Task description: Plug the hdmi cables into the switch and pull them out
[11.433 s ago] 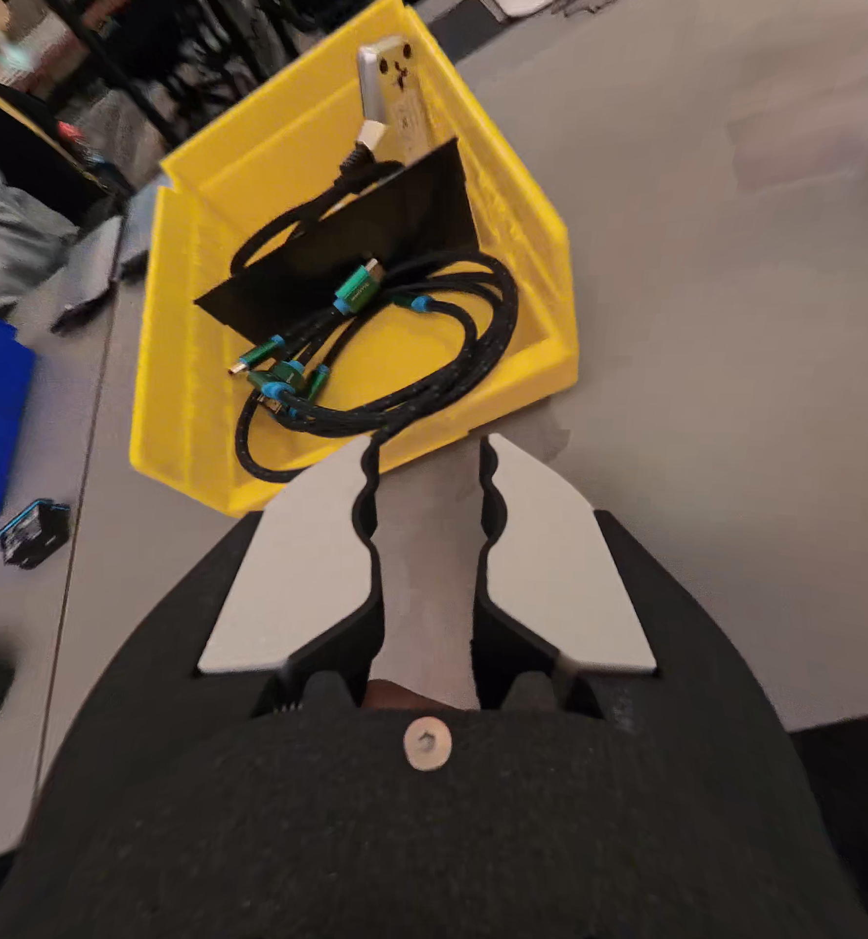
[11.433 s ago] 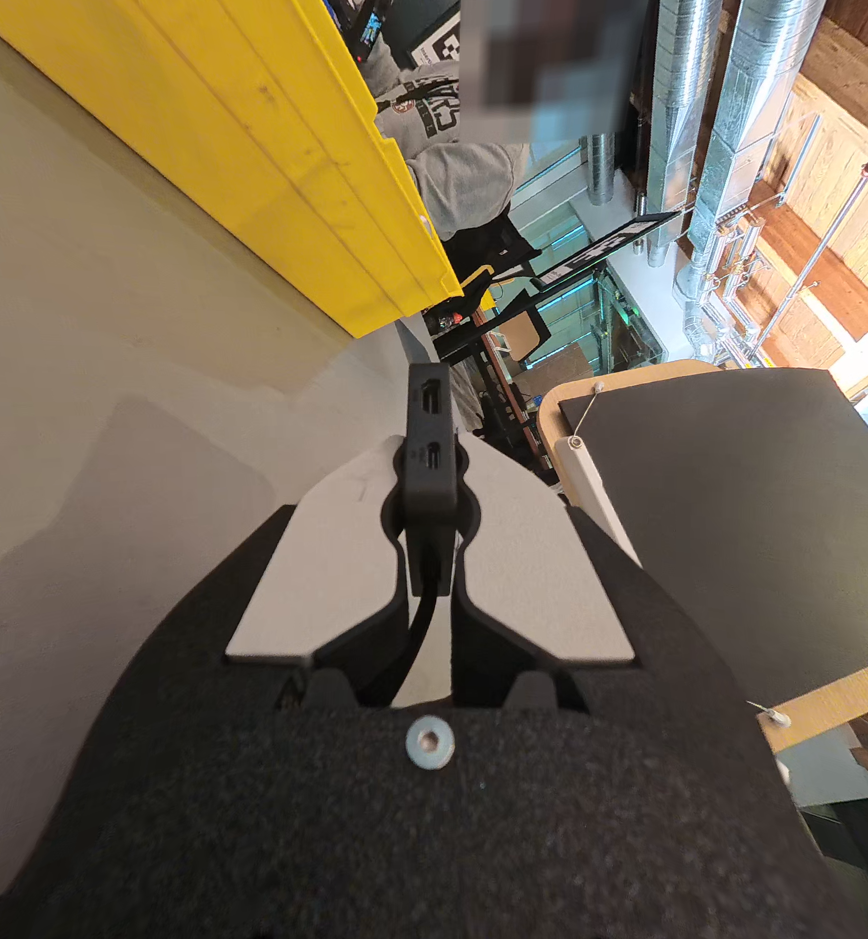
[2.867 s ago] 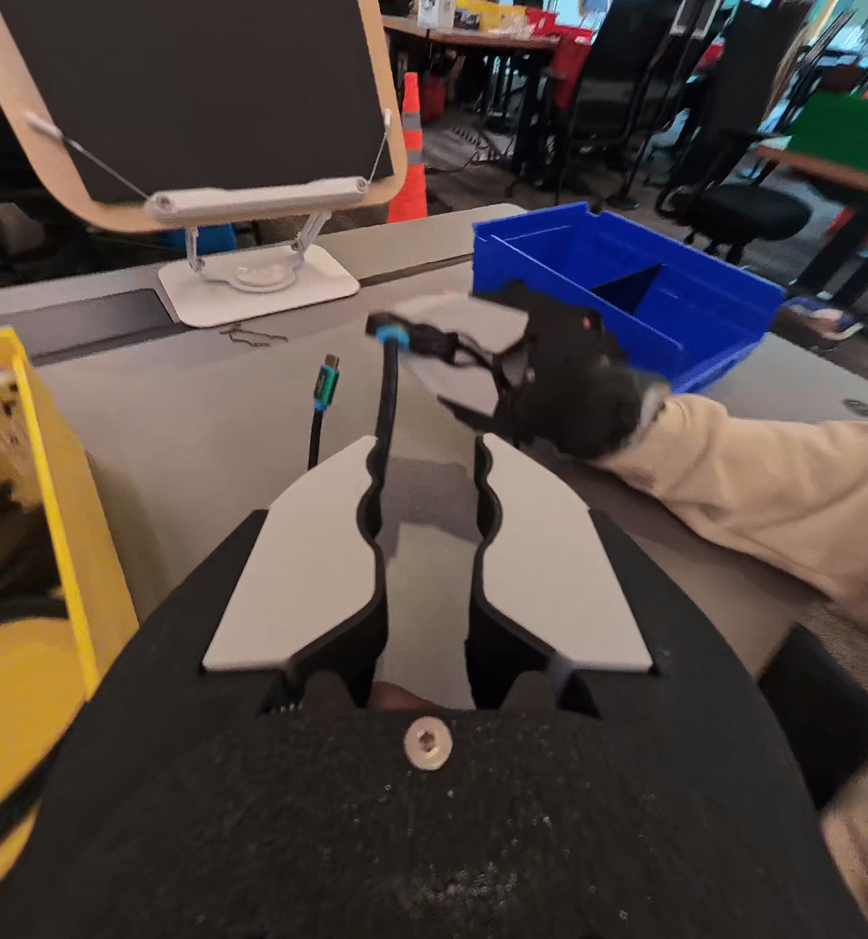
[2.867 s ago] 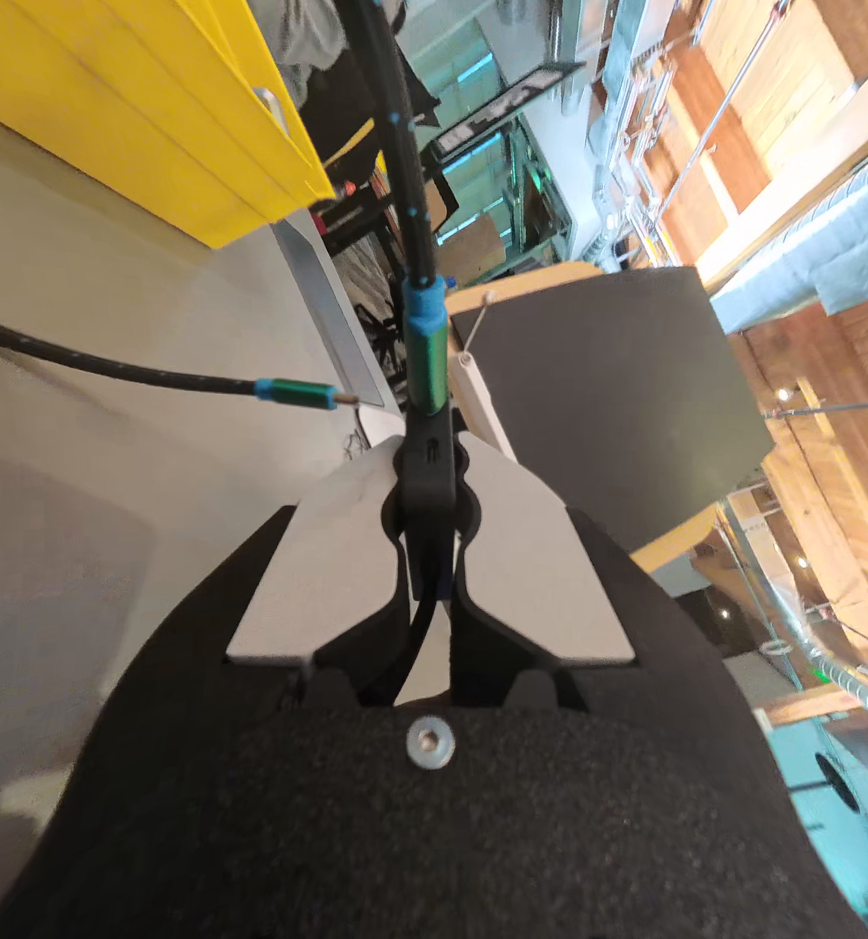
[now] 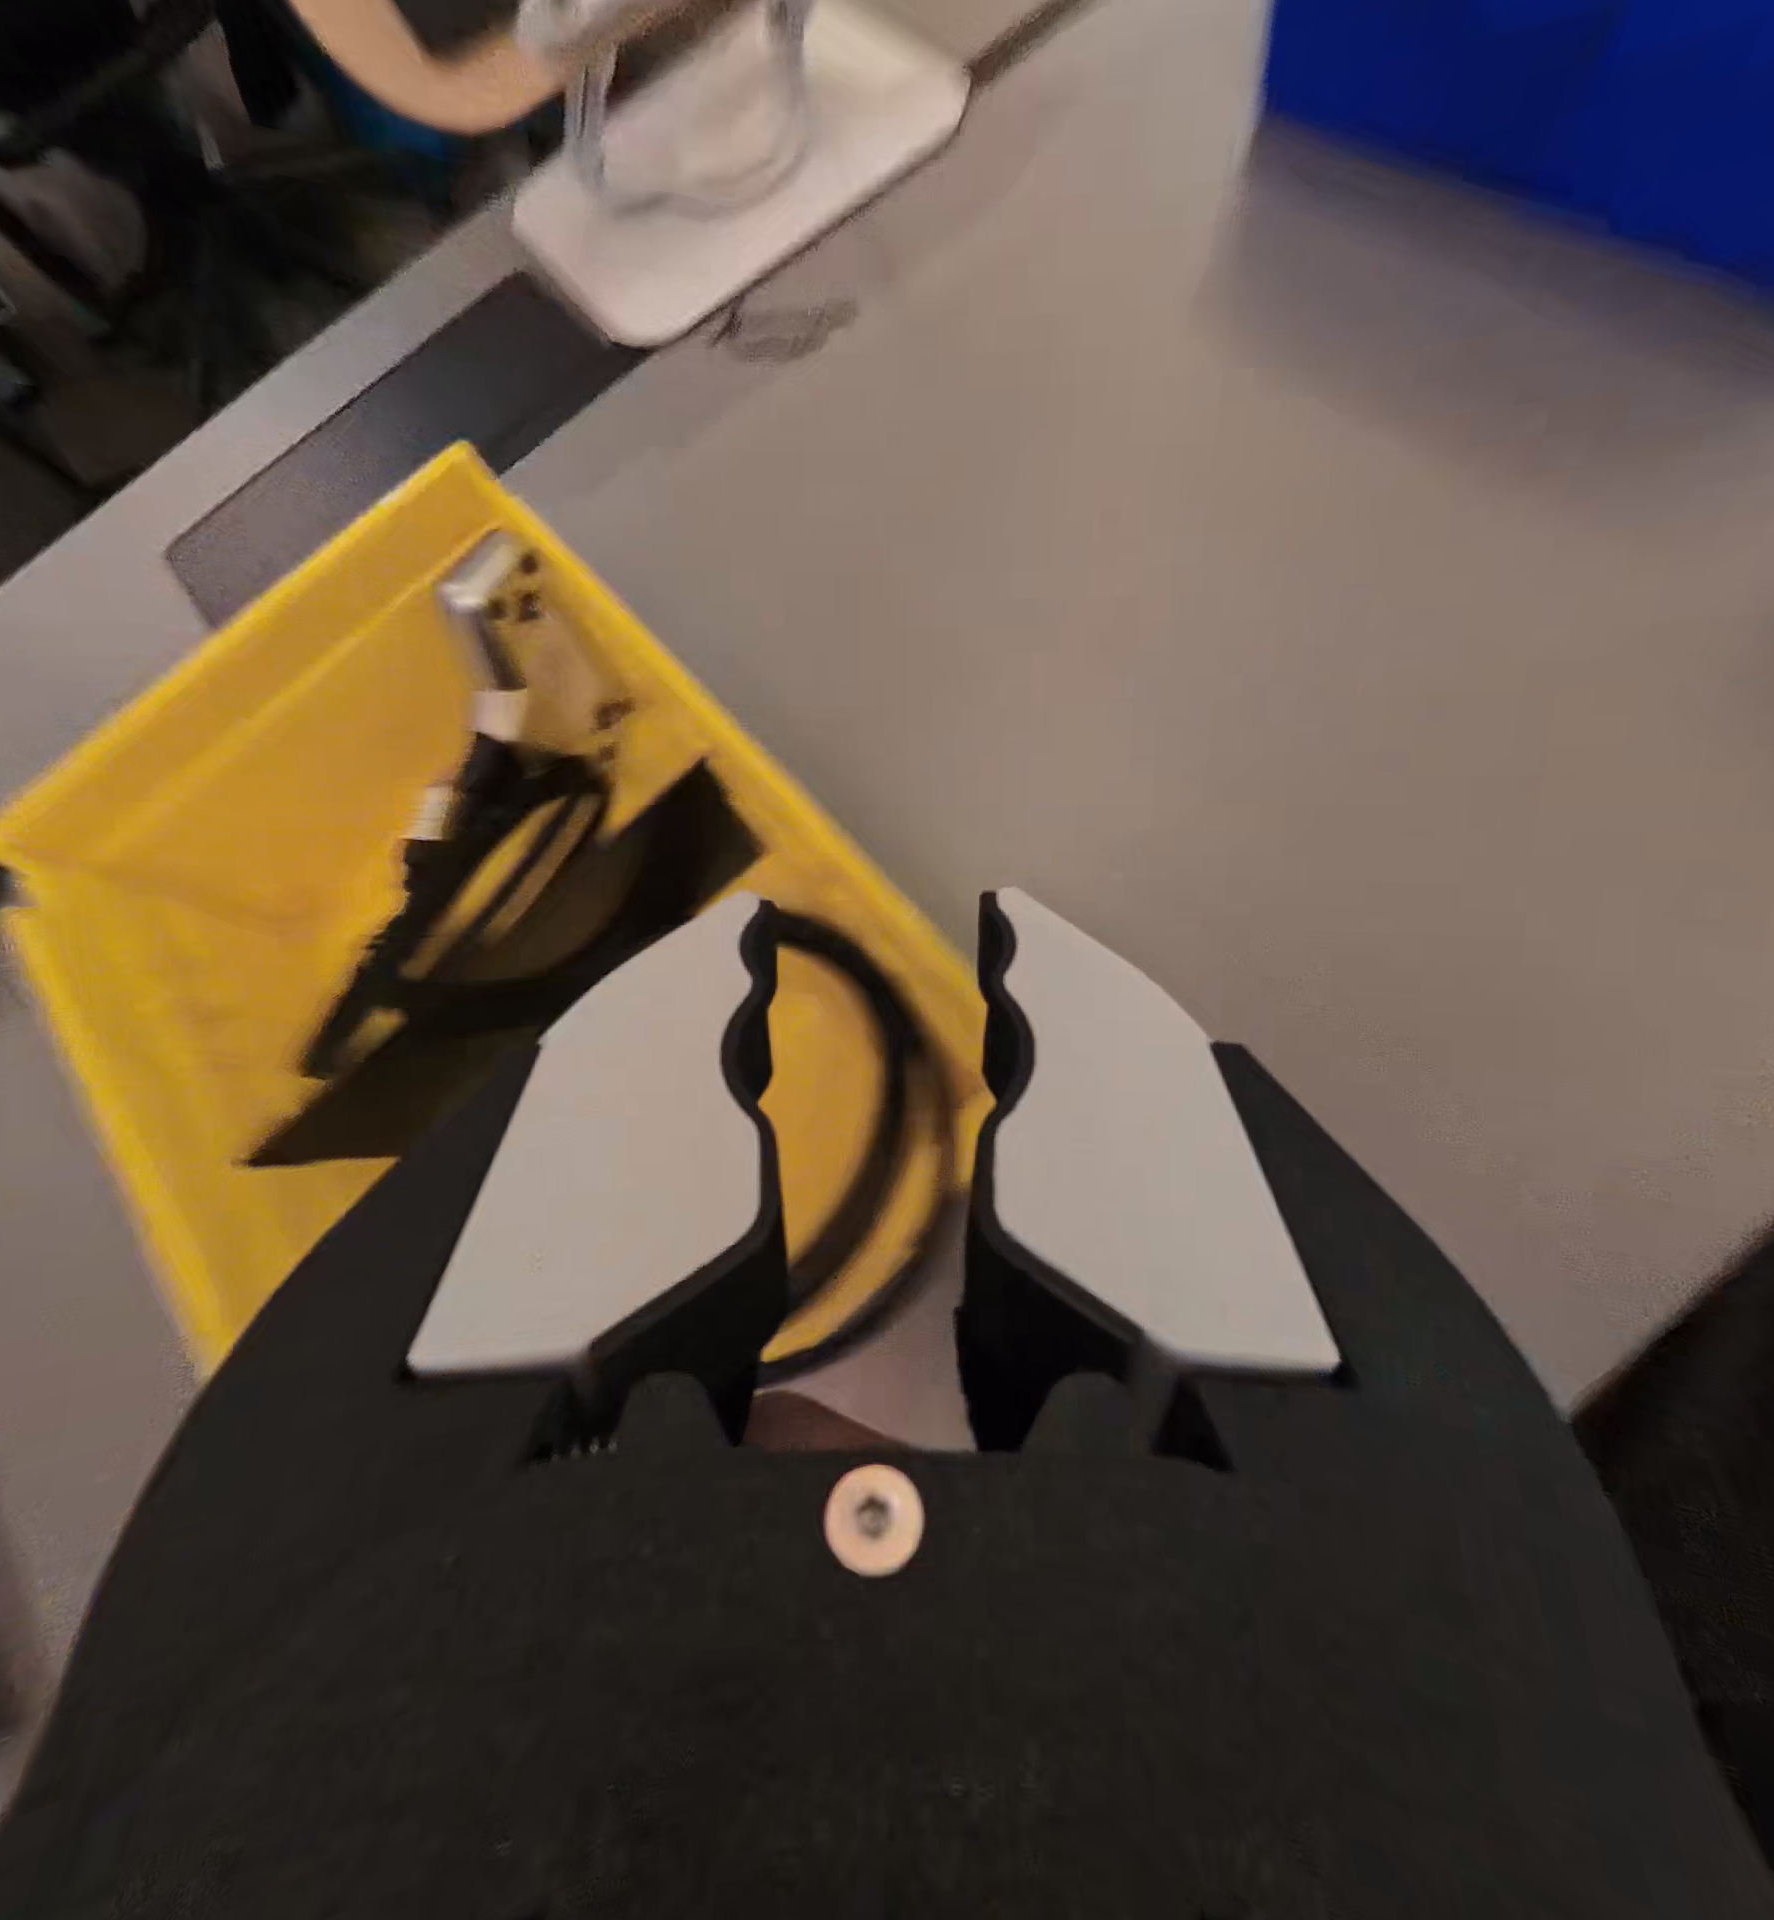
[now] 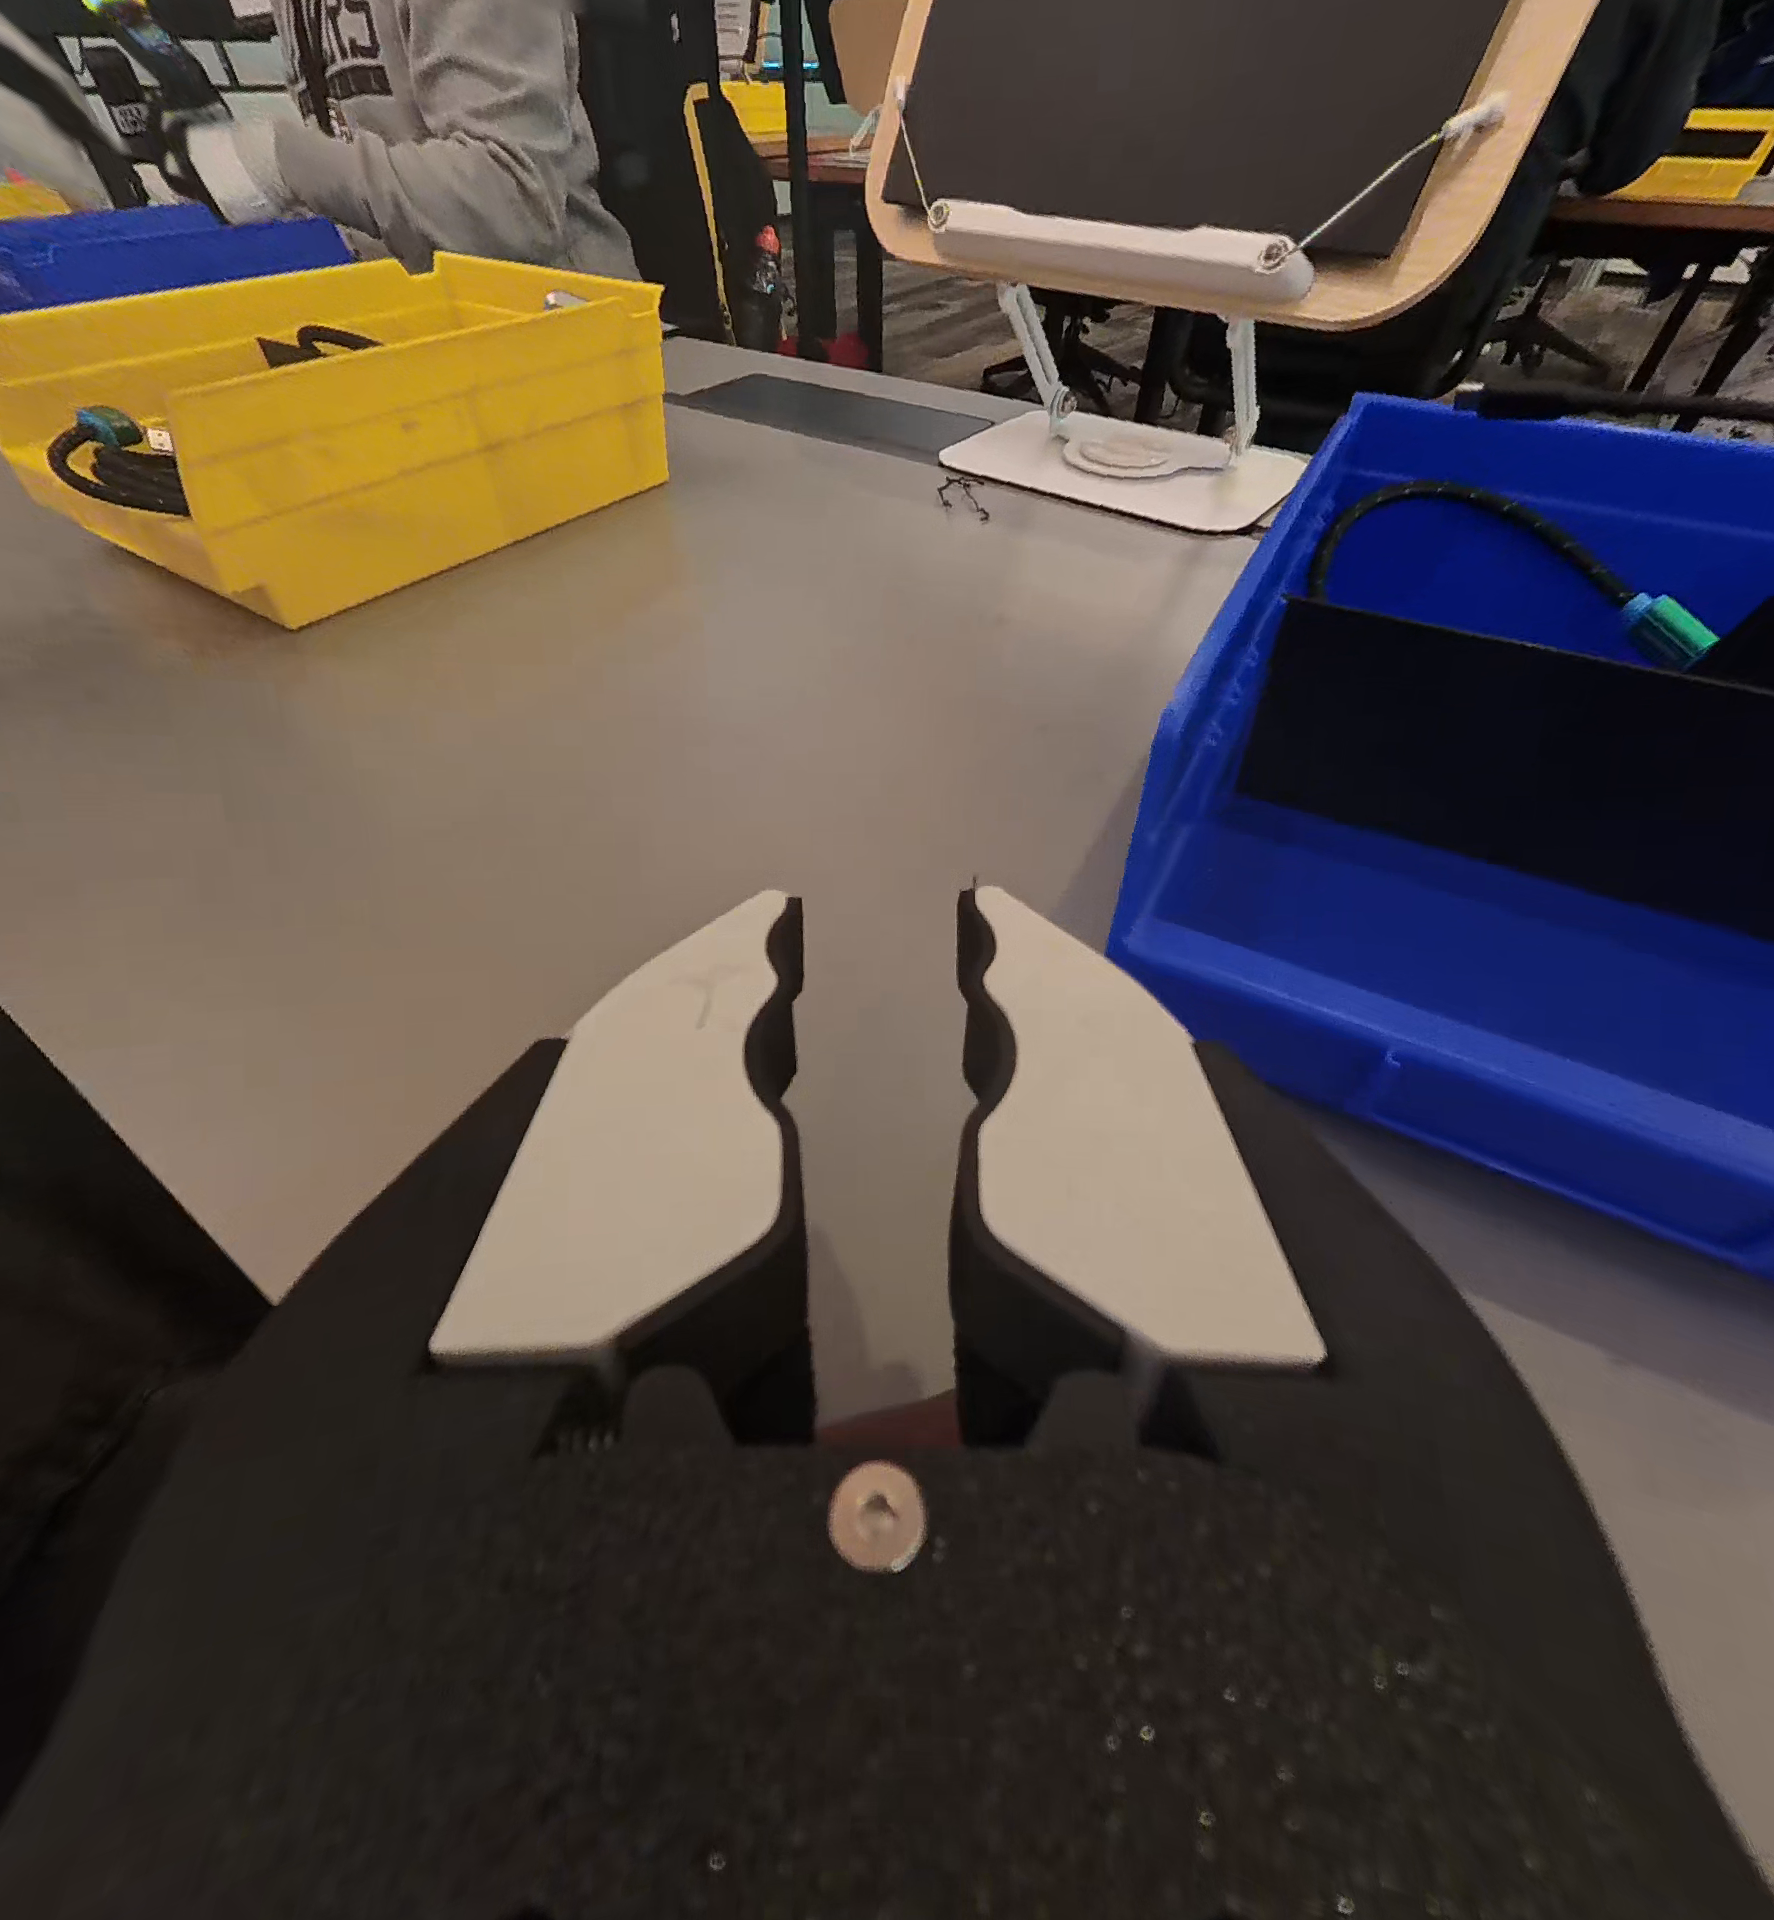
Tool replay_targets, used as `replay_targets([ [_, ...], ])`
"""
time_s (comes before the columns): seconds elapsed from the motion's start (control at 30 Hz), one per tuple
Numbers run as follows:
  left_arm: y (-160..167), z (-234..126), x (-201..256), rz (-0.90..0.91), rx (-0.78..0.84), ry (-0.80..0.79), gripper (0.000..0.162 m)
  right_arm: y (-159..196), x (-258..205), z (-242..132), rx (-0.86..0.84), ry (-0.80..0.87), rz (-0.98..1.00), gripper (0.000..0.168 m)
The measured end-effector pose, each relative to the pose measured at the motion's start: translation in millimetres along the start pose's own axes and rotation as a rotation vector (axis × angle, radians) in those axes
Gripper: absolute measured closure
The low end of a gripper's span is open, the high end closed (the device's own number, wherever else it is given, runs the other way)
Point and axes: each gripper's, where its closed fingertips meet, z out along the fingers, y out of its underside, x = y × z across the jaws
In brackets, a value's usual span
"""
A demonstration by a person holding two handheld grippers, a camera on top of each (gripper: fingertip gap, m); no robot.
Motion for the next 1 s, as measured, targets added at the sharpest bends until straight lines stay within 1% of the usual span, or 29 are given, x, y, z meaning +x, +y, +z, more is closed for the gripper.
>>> replay_targets([
  [0.03, 1, 12, -24, 0.049, -0.099, -0.01, 0.123, 1, 0, 1, -0.001, -0.006, 0.009, 0.141],
  [0.07, 3, 25, -45, 0.083, -0.188, -0.01, 0.116, 2, 0, 2, -0.003, -0.016, 0.025, 0.14],
  [0.1, 5, 39, -62, 0.105, -0.267, 0.012, 0.112, 2, -1, 3, -0.004, -0.026, 0.041, 0.14],
  [0.2, 9, 76, -93, 0.115, -0.439, 0.137, 0.107, 5, -3, 6, -0.01, -0.048, 0.058, 0.14],
  [0.27, 15, 97, -100, 0.059, -0.518, 0.253, 0.101, 7, -4, 7, -0.018, -0.052, 0.043, 0.14],
  [0.33, 19, 116, -105, -0.012, -0.561, 0.325, 0.1, 8, -4, 7, -0.026, -0.053, 0.034, 0.14],
  [0.43, 30, 137, -113, -0.068, -0.618, 0.356, 0.099, 10, -5, 7, -0.026, -0.069, 0.055, 0.14],
  [0.5, 37, 145, -110, -0.085, -0.655, 0.383, 0.098, 12, -5, 5, -0.028, -0.076, 0.072, 0.14],
  [0.67, 57, 154, -100, -0.037, -0.773, 0.399, 0.101, 13, -5, 1, -0.027, -0.086, 0.085, 0.14],
  [0.73, 58, 155, -99, -0.05, -0.796, 0.405, 0.113, 12, -6, 1, -0.026, -0.086, 0.084, 0.14],
  [0.77, 60, 155, -103, -0.031, -0.801, 0.389, 0.125, 12, -6, 1, -0.028, -0.087, 0.084, 0.14],
  [0.8, 62, 156, -109, -0.005, -0.799, 0.357, 0.146, 12, -7, 1, -0.031, -0.089, 0.084, 0.14],
  [0.87, 61, 154, -114, 0.007, -0.761, 0.338, 0.147, 12, -8, 1, -0.032, -0.091, 0.081, 0.14],
  [1.0, 47, 142, -122, 0.016, -0.637, 0.306, 0.148, 12, -11, 1, -0.031, -0.093, 0.075, 0.14],
])
